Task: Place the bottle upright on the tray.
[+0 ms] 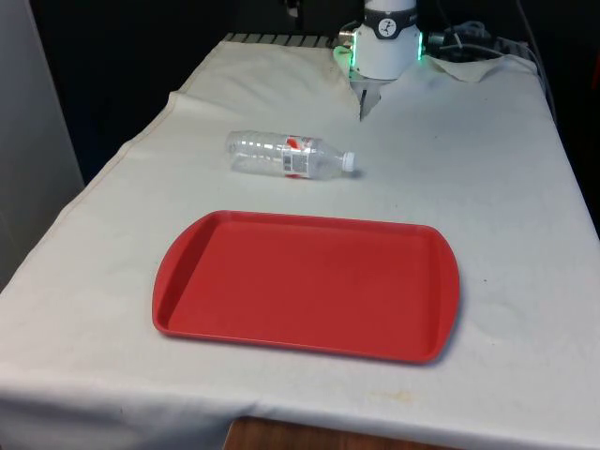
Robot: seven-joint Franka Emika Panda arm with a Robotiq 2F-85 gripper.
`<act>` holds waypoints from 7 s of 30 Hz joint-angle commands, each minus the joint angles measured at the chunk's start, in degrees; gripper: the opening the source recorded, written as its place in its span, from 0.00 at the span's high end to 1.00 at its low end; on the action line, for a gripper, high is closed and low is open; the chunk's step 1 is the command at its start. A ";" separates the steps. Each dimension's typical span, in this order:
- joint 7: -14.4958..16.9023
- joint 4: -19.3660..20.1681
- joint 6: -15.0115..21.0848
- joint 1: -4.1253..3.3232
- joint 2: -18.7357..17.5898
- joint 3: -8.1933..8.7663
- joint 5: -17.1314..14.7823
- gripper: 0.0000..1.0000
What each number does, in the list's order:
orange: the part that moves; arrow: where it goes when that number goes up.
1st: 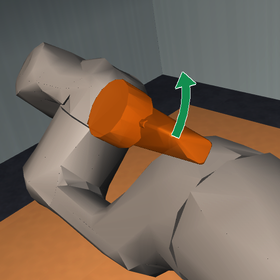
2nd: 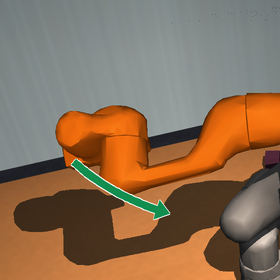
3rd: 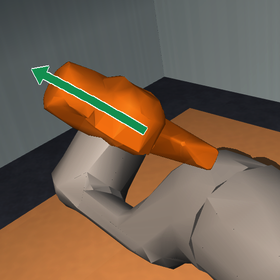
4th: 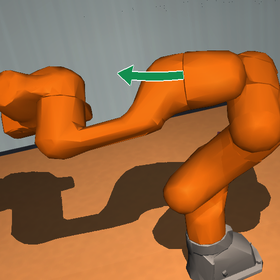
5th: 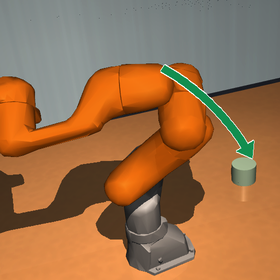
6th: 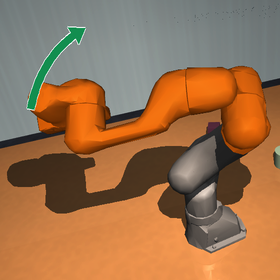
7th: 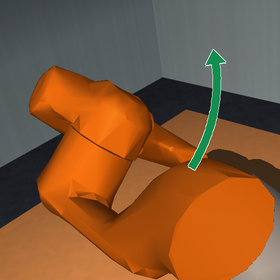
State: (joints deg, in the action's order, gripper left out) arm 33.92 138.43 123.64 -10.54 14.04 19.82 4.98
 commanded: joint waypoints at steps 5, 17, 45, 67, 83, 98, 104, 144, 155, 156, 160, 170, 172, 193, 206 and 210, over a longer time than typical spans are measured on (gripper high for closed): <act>1.83 0.23 0.52 0.00 -0.17 0.86 0.00 0.00; 6.93 1.78 3.38 0.11 -0.46 2.52 0.34 0.00; 14.32 3.84 7.91 -0.17 -2.41 2.23 0.40 0.00; 20.86 5.27 11.80 -0.17 -4.24 2.35 0.29 0.00; 24.98 6.25 14.78 -0.17 -5.90 2.35 0.29 0.00; 28.65 6.19 17.19 -0.23 -8.14 2.23 0.40 0.00; 30.31 6.07 18.33 -0.29 -9.17 2.18 0.46 0.00; 37.87 6.30 20.23 -0.17 -11.17 2.12 4.70 0.00; 38.96 6.47 20.86 -0.17 -11.57 2.12 6.59 0.00; 39.19 6.53 20.91 -0.17 -11.63 2.12 6.70 0.00; 40.39 6.47 20.28 -0.23 -11.69 2.12 5.84 0.00; 41.08 6.53 21.77 -0.17 -12.55 1.78 8.65 0.00; 41.14 6.53 21.83 -0.17 -12.61 1.72 9.17 0.00; 39.71 6.07 21.26 -0.46 -12.95 -0.11 13.87 0.00; 33.63 6.19 20.91 -0.40 -13.12 -2.29 19.48 0.00; 31.34 6.13 20.68 -0.34 -13.18 -2.75 22.00 0.00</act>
State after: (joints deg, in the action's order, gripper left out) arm 66.63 145.02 144.33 -11.00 1.15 17.07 25.27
